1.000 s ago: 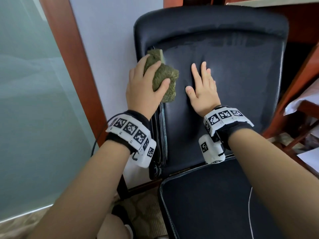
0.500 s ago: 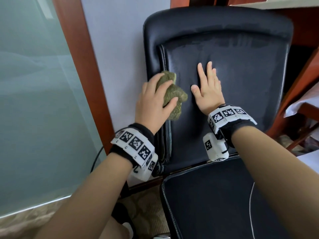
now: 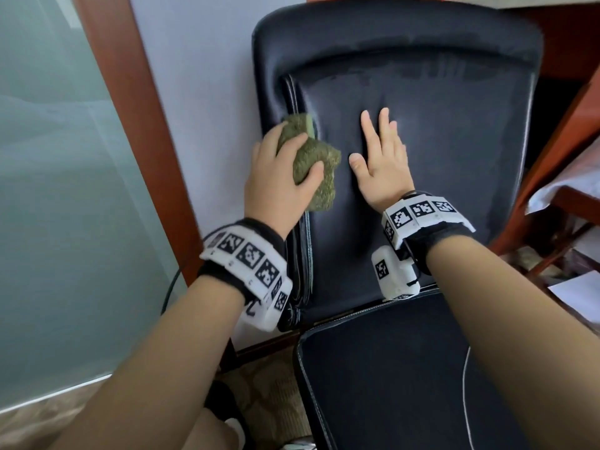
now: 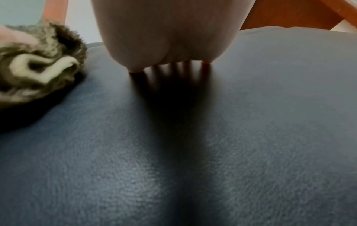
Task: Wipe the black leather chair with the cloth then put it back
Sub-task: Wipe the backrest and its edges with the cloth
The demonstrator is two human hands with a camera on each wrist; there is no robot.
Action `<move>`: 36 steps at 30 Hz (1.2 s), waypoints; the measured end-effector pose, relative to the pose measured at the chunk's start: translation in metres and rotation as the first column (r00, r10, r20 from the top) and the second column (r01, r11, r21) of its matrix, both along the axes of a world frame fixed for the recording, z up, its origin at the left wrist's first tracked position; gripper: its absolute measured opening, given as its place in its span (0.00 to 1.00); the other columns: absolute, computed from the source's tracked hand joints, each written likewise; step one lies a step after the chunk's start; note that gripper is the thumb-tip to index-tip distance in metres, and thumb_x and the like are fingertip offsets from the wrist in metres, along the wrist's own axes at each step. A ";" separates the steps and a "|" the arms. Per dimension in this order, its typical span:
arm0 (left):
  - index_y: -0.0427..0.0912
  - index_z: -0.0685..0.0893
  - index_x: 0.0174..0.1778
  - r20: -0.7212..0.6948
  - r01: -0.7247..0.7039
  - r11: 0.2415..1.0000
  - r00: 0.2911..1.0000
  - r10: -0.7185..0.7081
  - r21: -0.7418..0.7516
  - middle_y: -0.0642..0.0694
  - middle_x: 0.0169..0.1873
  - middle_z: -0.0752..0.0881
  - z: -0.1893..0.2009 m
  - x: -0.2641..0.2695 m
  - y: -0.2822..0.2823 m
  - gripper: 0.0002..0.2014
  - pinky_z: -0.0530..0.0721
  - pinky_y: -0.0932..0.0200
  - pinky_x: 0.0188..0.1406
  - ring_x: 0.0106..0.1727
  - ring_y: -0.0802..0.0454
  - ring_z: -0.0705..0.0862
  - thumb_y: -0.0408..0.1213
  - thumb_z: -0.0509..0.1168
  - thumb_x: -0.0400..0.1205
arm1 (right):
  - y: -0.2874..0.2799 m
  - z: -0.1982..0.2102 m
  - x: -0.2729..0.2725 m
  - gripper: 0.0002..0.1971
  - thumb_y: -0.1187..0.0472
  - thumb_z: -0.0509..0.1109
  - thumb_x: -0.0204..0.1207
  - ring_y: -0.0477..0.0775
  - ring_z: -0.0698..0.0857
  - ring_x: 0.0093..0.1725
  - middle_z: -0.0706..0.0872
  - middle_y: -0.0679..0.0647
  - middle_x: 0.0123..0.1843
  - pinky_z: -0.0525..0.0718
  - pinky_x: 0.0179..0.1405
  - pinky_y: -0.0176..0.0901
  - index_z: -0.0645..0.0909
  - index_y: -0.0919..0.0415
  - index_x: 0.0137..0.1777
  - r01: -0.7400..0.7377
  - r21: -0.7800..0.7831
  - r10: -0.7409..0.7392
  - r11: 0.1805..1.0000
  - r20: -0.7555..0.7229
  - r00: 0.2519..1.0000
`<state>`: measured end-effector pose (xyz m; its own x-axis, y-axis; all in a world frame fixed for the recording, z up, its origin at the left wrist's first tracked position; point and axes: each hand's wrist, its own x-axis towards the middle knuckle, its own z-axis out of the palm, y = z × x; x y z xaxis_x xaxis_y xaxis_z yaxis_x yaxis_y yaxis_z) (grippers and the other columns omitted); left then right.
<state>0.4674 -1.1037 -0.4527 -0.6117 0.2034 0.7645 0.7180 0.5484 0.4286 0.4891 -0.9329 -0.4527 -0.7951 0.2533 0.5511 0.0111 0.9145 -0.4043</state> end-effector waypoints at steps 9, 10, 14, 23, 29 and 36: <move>0.39 0.85 0.60 0.005 0.044 0.998 0.999 -0.044 -0.045 0.40 0.67 0.78 -0.054 0.026 -0.013 0.24 0.72 0.57 0.61 0.62 0.46 0.72 0.50 0.59 0.75 | 0.001 -0.001 0.001 0.29 0.54 0.54 0.84 0.61 0.44 0.82 0.42 0.55 0.84 0.45 0.79 0.59 0.46 0.50 0.82 -0.001 0.018 0.002 1.000 -0.009 1.000; 0.38 0.85 0.60 0.001 0.050 0.996 0.999 -0.050 -0.074 0.39 0.67 0.78 -0.062 0.028 -0.015 0.24 0.75 0.54 0.60 0.61 0.47 0.72 0.50 0.59 0.75 | 0.002 -0.001 0.001 0.29 0.54 0.53 0.84 0.61 0.44 0.82 0.42 0.55 0.84 0.46 0.80 0.60 0.46 0.51 0.82 -0.001 0.021 0.001 1.000 -0.012 1.000; 0.36 0.85 0.59 -0.021 0.059 0.976 0.998 -0.065 -0.211 0.37 0.65 0.80 -0.088 0.036 -0.022 0.23 0.84 0.48 0.51 0.57 0.48 0.71 0.47 0.59 0.76 | 0.001 -0.002 0.002 0.29 0.54 0.53 0.84 0.62 0.44 0.82 0.42 0.56 0.84 0.46 0.79 0.60 0.46 0.51 0.82 0.005 0.019 -0.005 1.000 -0.018 1.000; 0.35 0.84 0.61 -0.124 0.098 0.993 0.987 -0.105 -0.065 0.37 0.66 0.78 -0.029 0.025 -0.022 0.20 0.66 0.63 0.65 0.62 0.39 0.77 0.42 0.66 0.76 | 0.001 -0.002 0.002 0.29 0.55 0.53 0.84 0.62 0.45 0.82 0.43 0.56 0.84 0.46 0.79 0.60 0.47 0.52 0.82 0.001 0.015 -0.001 1.000 -0.031 1.000; 0.44 0.75 0.72 -0.133 -0.072 0.997 0.989 0.070 -0.013 0.46 0.76 0.66 0.046 -0.006 0.008 0.23 0.63 0.69 0.59 0.73 0.46 0.66 0.46 0.62 0.81 | 0.003 -0.003 0.001 0.29 0.55 0.54 0.84 0.61 0.44 0.82 0.43 0.56 0.84 0.45 0.79 0.59 0.47 0.51 0.82 -0.006 0.004 0.006 1.000 -0.048 0.999; 0.48 0.75 0.72 -0.108 -0.129 0.985 0.987 0.117 -0.114 0.51 0.78 0.65 0.014 -0.008 0.020 0.26 0.79 0.53 0.50 0.70 0.45 0.67 0.51 0.62 0.77 | 0.002 -0.004 0.001 0.29 0.54 0.54 0.84 0.61 0.44 0.83 0.42 0.54 0.84 0.45 0.80 0.59 0.46 0.50 0.82 -0.001 -0.001 0.001 1.000 -0.027 1.000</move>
<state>0.4599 -1.0832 -0.4386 -0.5590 0.2253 0.7980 0.6778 0.6785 0.2832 0.4901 -0.9309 -0.4572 -0.7805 0.2528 0.5718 -0.0010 0.9141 -0.4054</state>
